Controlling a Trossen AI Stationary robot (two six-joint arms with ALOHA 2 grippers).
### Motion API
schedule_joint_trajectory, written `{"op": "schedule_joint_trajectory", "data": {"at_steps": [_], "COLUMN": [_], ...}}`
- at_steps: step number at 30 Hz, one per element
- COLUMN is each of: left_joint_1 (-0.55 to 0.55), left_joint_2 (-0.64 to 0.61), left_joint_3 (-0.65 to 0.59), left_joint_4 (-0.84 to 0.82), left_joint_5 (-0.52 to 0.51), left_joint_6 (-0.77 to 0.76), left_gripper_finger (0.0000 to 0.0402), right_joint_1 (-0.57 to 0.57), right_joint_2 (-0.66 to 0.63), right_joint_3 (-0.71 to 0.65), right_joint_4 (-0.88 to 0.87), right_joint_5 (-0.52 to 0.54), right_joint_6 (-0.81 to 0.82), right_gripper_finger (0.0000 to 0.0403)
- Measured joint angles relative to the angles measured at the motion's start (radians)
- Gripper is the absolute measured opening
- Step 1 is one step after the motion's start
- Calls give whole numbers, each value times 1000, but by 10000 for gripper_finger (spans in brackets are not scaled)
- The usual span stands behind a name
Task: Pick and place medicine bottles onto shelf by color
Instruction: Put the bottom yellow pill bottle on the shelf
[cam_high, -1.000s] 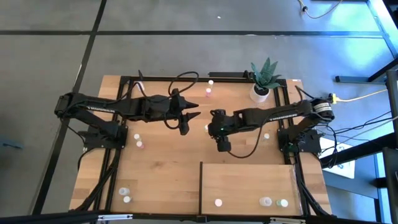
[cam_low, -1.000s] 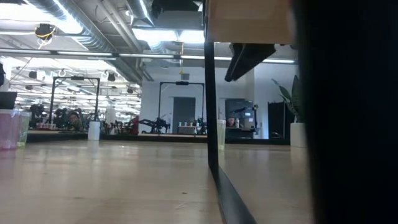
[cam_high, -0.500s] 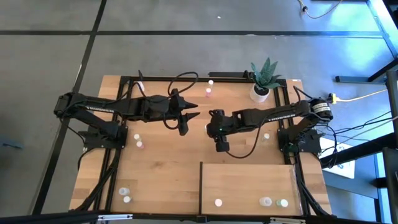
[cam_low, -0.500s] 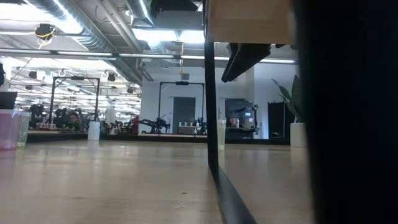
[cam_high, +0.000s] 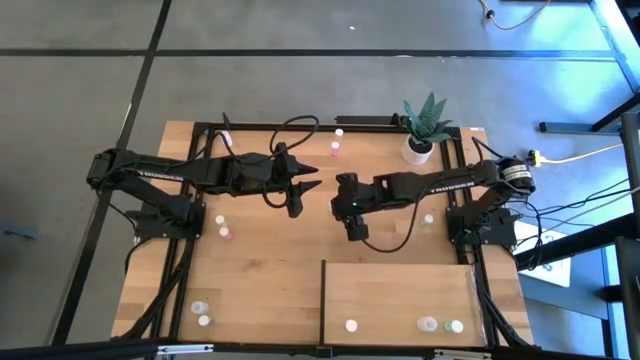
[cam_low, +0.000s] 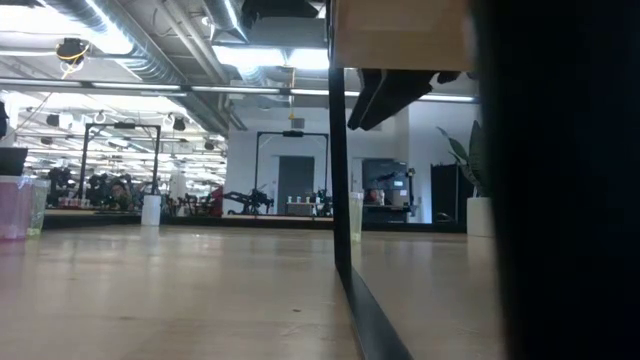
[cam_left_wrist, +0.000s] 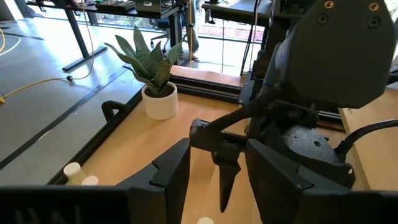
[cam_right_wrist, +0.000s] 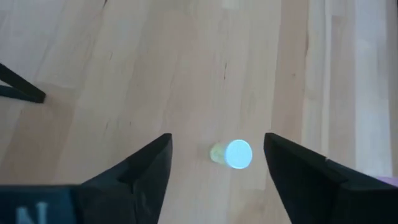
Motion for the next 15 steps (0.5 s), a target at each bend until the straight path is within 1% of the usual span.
{"op": "schedule_joint_trajectory", "data": {"at_steps": [3, 8, 15], "left_joint_1": [0, 0, 0], "left_joint_2": [0, 0, 0], "left_joint_3": [0, 0, 0], "left_joint_4": [0, 0, -4], "left_joint_5": [0, 0, 0], "left_joint_6": [0, 0, 0], "left_gripper_finger": [147, 147, 147], "right_joint_1": [-16, -49, -85], "right_joint_2": [1, 40, 102], "right_joint_3": [0, 0, 0], "right_joint_4": [1, 13, 20], "right_joint_5": [-6, -105, -105], "right_joint_6": [-1, 24, 21], "right_gripper_finger": [265, 266, 266]}}
